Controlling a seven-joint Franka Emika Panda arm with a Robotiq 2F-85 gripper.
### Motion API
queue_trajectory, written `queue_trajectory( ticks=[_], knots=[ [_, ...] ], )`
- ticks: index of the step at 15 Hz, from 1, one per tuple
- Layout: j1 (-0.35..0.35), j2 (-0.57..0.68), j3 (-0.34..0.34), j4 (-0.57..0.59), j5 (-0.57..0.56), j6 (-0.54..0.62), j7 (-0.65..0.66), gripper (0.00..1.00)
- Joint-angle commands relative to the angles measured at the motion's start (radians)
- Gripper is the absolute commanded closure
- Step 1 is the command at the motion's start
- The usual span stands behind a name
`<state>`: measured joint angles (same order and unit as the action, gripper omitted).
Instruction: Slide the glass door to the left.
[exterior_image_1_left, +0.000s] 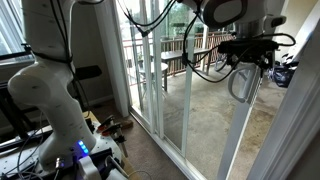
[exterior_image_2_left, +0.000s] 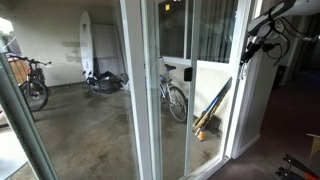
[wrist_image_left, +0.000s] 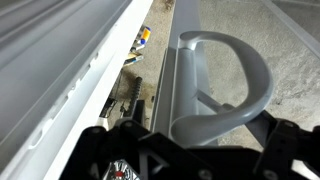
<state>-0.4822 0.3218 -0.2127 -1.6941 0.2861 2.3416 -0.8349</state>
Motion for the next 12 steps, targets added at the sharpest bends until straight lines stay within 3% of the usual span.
queue_trajectory(
  ticks=[1,5,12],
  knots=[
    [-0.013,-0.073,0.036,-0.176,0.080,0.112,-0.074,0.00],
    [-0.015,-0.114,0.051,-0.273,0.173,0.248,-0.143,0.00],
    [-0.012,-0.170,0.047,-0.379,0.328,0.309,-0.290,0.00]
  ],
)
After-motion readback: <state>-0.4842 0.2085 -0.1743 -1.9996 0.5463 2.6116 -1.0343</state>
